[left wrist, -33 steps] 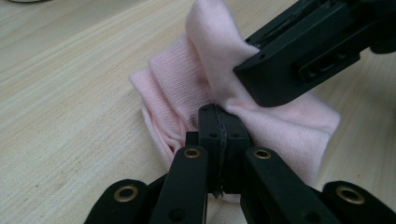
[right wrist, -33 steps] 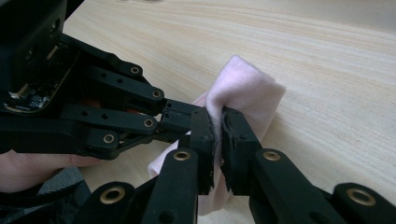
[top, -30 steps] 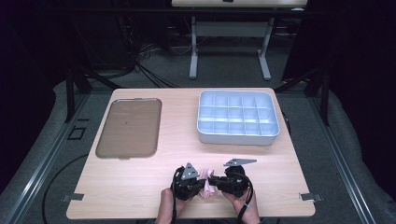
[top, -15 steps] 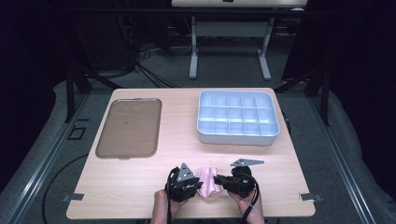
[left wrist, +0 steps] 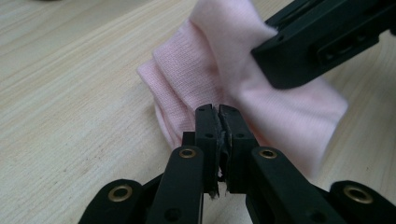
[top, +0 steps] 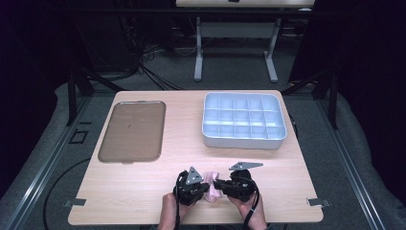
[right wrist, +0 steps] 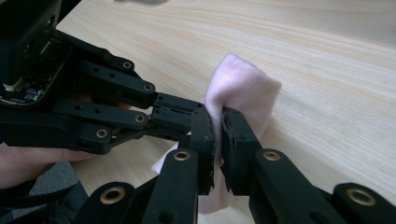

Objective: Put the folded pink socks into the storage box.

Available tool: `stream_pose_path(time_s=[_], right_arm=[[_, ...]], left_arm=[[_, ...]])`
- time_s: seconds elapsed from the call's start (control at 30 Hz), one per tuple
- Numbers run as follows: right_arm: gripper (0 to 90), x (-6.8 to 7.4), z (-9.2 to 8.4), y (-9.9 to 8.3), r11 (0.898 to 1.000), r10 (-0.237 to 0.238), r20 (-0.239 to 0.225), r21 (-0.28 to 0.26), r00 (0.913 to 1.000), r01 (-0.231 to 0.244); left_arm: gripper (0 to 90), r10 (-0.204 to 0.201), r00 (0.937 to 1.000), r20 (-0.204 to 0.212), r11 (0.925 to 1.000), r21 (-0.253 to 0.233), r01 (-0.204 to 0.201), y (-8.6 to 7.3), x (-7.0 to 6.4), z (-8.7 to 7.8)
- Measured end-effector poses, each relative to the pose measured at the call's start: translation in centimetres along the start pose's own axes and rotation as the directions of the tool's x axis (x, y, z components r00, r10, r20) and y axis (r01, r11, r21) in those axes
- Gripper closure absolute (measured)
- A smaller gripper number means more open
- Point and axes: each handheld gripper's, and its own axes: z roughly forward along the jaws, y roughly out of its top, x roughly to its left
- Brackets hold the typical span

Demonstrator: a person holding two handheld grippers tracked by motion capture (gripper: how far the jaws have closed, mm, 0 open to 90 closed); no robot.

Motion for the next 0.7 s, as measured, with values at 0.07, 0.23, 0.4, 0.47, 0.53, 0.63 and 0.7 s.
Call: stream_pose_path(time_s=[0.07, 0.23, 0.4, 0.47, 0.53, 0.63, 0.7], right_arm=[[83.8, 0.1, 0.3, 0.2, 1.0, 0.001, -0.003, 0.0, 1.0, -0.001], [84.1, 0.3, 1.5, 0.4, 1.0, 0.016, 0.0, 0.006, 0.9999, -0.016], [84.6, 0.2, 1.6, 0.2, 1.0, 0.024, 0.007, -0.003, 0.9997, -0.024], [84.9, 0.0, 1.6, 0.1, 1.0, 0.025, 0.007, -0.006, 0.9997, -0.025], [85.0, -0.1, 1.4, 0.0, 1.0, 0.021, 0.011, -0.01, 0.9997, -0.021], [85.0, -0.1, 1.0, -0.1, 1.0, 0.022, 0.017, -0.022, 0.9996, -0.021], [85.1, -0.2, 0.7, -0.2, 0.999, 0.026, 0.017, -0.026, 0.9995, -0.025]], left_arm=[[87.0, -0.006, 0.9999, 0.011, 1.0, 0.002, 0.006, 0.0, 0.1, 0.0], [87.6, 0.005, 1.0, 0.008, 1.0, 0.0, -0.005, -0.1, 0.2, 0.1], [87.2, -0.014, 0.9988, 0.047, 0.9998, -0.015, 0.015, -0.3, 0.7, 0.0], [85.9, -0.016, 0.9986, 0.051, 0.9997, -0.019, 0.017, -0.3, 0.7, 0.0], [82.8, -0.015, 0.9983, 0.056, 0.9995, -0.025, 0.017, -0.3, 0.7, -0.1], [75.9, -0.02, 0.998, 0.06, 0.9989, -0.04, 0.023, -0.2, 0.7, -0.4], [70.8, -0.02, 0.9987, 0.048, 0.9981, -0.058, 0.023, -0.1, 0.6, -0.8]])
